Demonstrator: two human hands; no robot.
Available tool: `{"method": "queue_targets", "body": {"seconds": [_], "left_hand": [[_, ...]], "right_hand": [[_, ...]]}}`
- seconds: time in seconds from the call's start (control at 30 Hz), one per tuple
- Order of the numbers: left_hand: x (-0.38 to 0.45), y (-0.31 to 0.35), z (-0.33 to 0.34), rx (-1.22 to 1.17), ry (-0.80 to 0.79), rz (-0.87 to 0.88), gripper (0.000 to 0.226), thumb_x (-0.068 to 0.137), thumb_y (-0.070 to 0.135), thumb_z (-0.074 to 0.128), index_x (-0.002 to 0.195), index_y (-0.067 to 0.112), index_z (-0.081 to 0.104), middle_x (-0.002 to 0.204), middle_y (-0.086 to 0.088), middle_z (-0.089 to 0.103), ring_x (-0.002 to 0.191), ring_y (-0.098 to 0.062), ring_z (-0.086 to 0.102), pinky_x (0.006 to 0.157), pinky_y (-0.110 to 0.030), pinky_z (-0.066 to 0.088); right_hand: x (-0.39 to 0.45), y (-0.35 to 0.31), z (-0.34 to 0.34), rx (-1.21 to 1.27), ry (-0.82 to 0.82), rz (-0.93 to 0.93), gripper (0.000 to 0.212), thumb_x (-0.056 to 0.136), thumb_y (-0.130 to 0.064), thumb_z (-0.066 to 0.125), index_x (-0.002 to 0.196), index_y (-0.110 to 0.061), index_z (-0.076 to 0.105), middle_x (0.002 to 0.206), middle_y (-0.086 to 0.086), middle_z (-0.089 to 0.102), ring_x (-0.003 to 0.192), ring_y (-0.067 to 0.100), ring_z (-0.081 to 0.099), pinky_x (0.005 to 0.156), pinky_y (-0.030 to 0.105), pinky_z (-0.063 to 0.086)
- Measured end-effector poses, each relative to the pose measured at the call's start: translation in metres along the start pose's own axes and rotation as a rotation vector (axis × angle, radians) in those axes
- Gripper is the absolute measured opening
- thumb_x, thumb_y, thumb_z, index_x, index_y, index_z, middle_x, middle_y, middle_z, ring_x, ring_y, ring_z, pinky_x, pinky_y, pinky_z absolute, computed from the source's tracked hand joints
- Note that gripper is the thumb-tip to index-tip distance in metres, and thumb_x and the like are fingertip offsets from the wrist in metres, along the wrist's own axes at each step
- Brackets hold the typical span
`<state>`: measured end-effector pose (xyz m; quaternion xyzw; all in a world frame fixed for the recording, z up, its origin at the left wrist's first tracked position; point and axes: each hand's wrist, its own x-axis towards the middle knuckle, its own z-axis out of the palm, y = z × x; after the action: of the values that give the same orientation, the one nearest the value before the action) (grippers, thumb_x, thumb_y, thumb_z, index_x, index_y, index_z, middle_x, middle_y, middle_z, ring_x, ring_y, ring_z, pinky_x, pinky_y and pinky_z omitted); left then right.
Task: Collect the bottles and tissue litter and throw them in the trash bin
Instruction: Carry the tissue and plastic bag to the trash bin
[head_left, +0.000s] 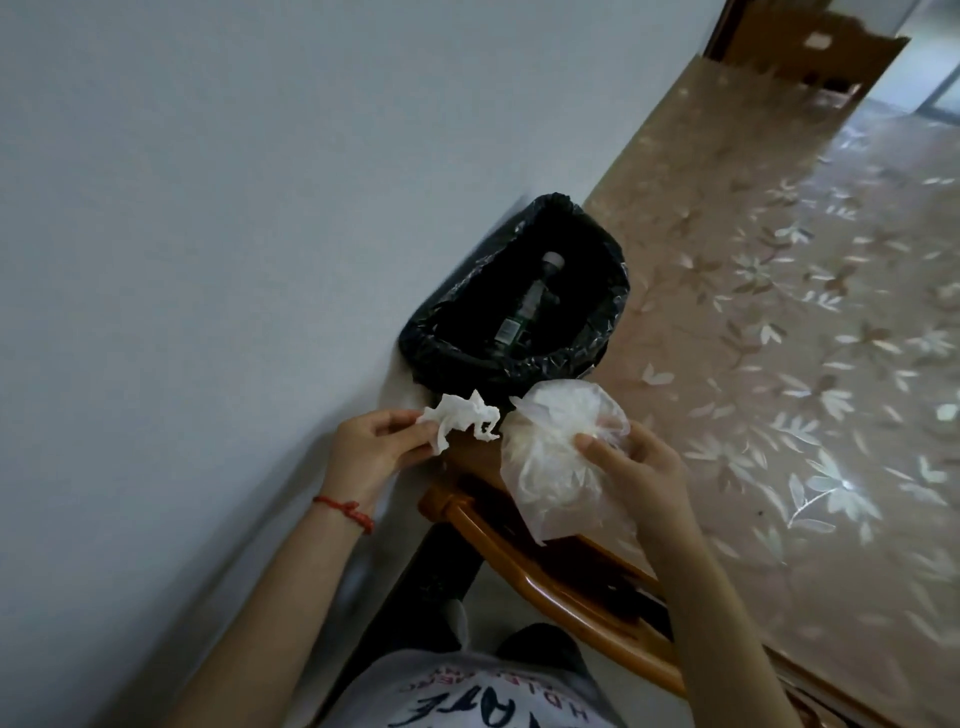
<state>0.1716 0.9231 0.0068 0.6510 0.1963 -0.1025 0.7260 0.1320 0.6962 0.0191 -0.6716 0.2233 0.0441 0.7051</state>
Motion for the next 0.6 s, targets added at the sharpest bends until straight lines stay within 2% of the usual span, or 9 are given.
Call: {"method": "queue_targets", "body": {"seconds": [0.07, 0.23, 0.37, 0.53, 0.6], "left_hand": [[0.004, 0.001, 0.002, -0.01, -0.025, -0.013, 0.013, 0.076, -0.005, 0.065, 0.077, 0.009, 0.066, 0.078, -0.009, 0.067, 0.062, -0.01, 0.067, 0.055, -0.015, 0.053], [0.011, -0.001, 0.003, -0.013, -0.041, -0.043, 0.013, 0.077, -0.003, 0.064, 0.079, 0.01, 0.065, 0.082, -0.01, 0.066, 0.072, -0.015, 0.065, 0.055, -0.013, 0.053], [0.016, -0.002, 0.006, -0.004, -0.035, -0.062, 0.01, 0.077, -0.001, 0.065, 0.084, 0.005, 0.066, 0.081, -0.011, 0.067, 0.072, -0.015, 0.066, 0.056, -0.014, 0.054], [0.015, 0.0, 0.01, 0.001, -0.039, -0.056, 0.01, 0.078, -0.001, 0.065, 0.079, 0.009, 0.066, 0.082, -0.011, 0.067, 0.076, -0.018, 0.065, 0.057, -0.015, 0.055], [0.015, 0.001, 0.009, -0.004, -0.037, -0.06, 0.009, 0.078, 0.0, 0.065, 0.079, 0.009, 0.066, 0.082, -0.011, 0.067, 0.078, -0.019, 0.065, 0.057, -0.014, 0.055]], "right_hand": [[-0.003, -0.001, -0.001, 0.009, 0.012, 0.009, 0.018, 0.077, -0.011, 0.072, 0.094, -0.015, 0.066, 0.085, 0.01, 0.071, 0.074, 0.024, 0.07, 0.066, 0.036, 0.058], [-0.006, -0.015, -0.012, 0.053, 0.026, 0.0, 0.017, 0.077, -0.008, 0.07, 0.091, -0.016, 0.067, 0.069, -0.002, 0.072, 0.061, 0.012, 0.069, 0.051, 0.02, 0.052], [-0.002, -0.037, -0.019, 0.108, 0.038, -0.038, 0.015, 0.077, -0.006, 0.068, 0.087, -0.017, 0.065, 0.068, -0.003, 0.072, 0.063, 0.011, 0.069, 0.052, 0.02, 0.053], [0.024, -0.07, -0.006, 0.113, 0.08, -0.15, 0.01, 0.079, -0.009, 0.069, 0.085, -0.017, 0.066, 0.062, -0.007, 0.068, 0.051, 0.004, 0.063, 0.045, 0.016, 0.048], [0.041, -0.079, 0.006, 0.058, 0.09, -0.189, 0.008, 0.078, -0.015, 0.072, 0.085, -0.016, 0.067, 0.067, -0.006, 0.069, 0.056, 0.005, 0.064, 0.052, 0.019, 0.051]]}}
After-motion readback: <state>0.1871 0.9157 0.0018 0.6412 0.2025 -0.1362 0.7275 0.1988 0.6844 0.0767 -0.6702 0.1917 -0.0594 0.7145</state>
